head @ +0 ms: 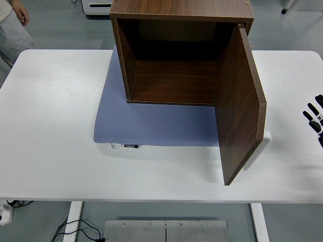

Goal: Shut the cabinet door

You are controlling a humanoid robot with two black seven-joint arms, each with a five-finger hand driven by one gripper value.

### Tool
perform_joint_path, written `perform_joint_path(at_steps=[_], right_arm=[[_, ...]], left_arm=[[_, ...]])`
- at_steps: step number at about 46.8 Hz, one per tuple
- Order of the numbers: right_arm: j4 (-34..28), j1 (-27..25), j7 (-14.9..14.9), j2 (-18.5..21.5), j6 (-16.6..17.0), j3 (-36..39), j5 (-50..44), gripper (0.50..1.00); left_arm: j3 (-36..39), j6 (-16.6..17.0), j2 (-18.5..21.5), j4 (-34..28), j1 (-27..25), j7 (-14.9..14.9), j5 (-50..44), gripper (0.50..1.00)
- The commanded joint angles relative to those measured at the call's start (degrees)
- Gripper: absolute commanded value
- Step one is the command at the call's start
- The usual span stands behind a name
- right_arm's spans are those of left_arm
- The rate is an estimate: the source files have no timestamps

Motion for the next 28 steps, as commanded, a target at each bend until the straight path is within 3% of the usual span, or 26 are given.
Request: perform_joint_path(at_steps=[1,6,28], right_arm=[[1.1,-1.4,0.1,0.1,0.6,0.0,-0.9,1.000],[2.7,-3.5,1.2,0.1,0.7,0.0,-2.1,1.000],[8.4,-9.3,1.2,0.4,2.9,-0.8,-9.1,1.000]], left_arm=[[0.0,0.0,0.0,0.0,0.0,0.0,0.0,1.000],[0.0,0.0,0.0,0.0,0.0,0.0,0.0,1.000],[0.0,0.0,0.0,0.0,0.0,0.0,0.0,1.000]])
